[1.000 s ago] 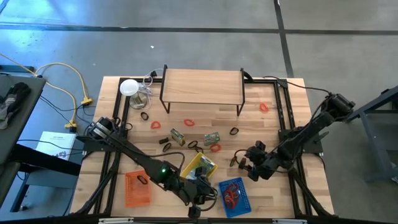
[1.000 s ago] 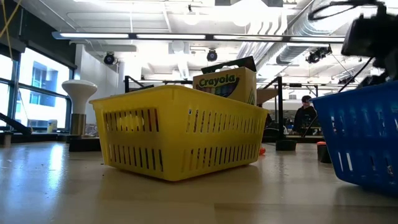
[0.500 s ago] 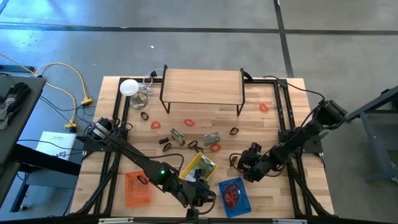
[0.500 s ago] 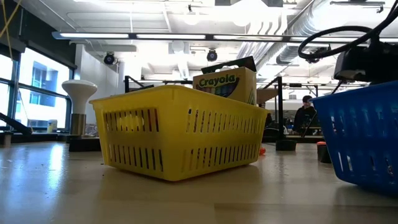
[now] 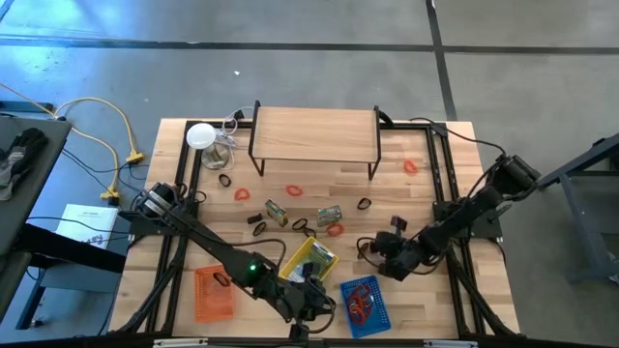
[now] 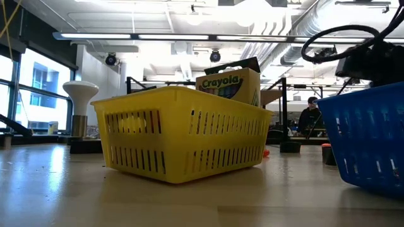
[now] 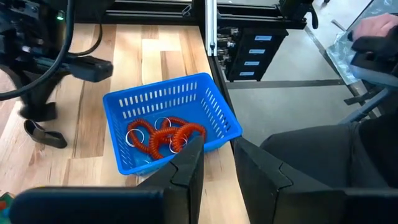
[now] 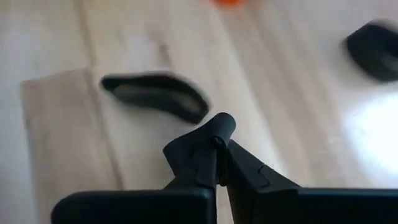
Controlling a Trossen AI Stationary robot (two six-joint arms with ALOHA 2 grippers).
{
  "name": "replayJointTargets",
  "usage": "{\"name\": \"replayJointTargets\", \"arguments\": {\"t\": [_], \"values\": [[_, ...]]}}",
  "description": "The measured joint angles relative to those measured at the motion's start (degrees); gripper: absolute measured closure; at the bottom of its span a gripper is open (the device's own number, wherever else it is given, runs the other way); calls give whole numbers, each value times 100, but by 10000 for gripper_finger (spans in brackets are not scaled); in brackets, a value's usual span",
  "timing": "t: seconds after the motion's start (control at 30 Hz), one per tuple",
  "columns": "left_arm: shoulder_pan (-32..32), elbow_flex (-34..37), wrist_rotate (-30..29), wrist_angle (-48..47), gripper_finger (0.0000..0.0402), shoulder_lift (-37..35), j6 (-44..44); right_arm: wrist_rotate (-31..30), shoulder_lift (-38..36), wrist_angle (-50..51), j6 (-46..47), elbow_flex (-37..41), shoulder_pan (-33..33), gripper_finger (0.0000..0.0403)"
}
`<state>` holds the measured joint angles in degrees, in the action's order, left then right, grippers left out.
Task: Pick & Place Office Desk Supplies
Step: Put the black rubber band into the orange bin
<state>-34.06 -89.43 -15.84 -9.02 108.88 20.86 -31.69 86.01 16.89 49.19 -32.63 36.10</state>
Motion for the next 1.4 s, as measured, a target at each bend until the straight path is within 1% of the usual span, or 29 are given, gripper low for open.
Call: {"name": "replayJointTargets", "arguments": {"t": [0.07,0.2,0.27,0.37,0.43,0.57,0.63,0.7,0.73,0.8,0.87,1.1,1.17,1.23,1.4], "values": [[0,2,0,-2,315,0,-6,-196,-50,242,32,-228,51,397],[0,2,-1,-133,315,0,-218,-800,-164,929,238,-895,222,397],[0,2,-1,-269,315,2,-427,-1045,-238,941,75,-1265,362,397],[13,4,-106,-278,315,4,-473,-1177,-266,502,-577,-1730,645,398],[45,4,-276,-267,315,4,-427,-1290,-266,-156,-1162,-1904,858,398],[133,4,-440,-239,315,3,-307,-1295,-268,-1659,-2519,-1940,1239,398],[168,4,-444,-234,315,7,-210,-1297,-258,-2160,-3006,-1940,1378,399],[184,4,-440,-67,315,70,-141,-1297,-246,-2440,-3346,-1940,1484,399],[181,9,-434,39,315,84,-133,-1295,-241,-2484,-3428,-1940,1528,399],[173,9,-219,304,315,152,-169,-1299,-231,-2497,-3439,-1938,1556,399],[169,8,-142,347,315,157,-364,-1295,-219,-2474,-3420,-1938,1535,399],[217,7,-201,456,313,160,-565,-1290,-214,-2465,-3427,-1938,1526,399],[221,7,-307,498,302,160,-605,-1244,-214,-2484,-3435,-1938,1527,399],[250,7,-397,495,282,160,-608,-1154,-214,-2481,-3442,-1938,1525,399],[257,7,-503,507,207,160,-599,-1105,-82,-2572,-3552,-1938,1525,399]]}}
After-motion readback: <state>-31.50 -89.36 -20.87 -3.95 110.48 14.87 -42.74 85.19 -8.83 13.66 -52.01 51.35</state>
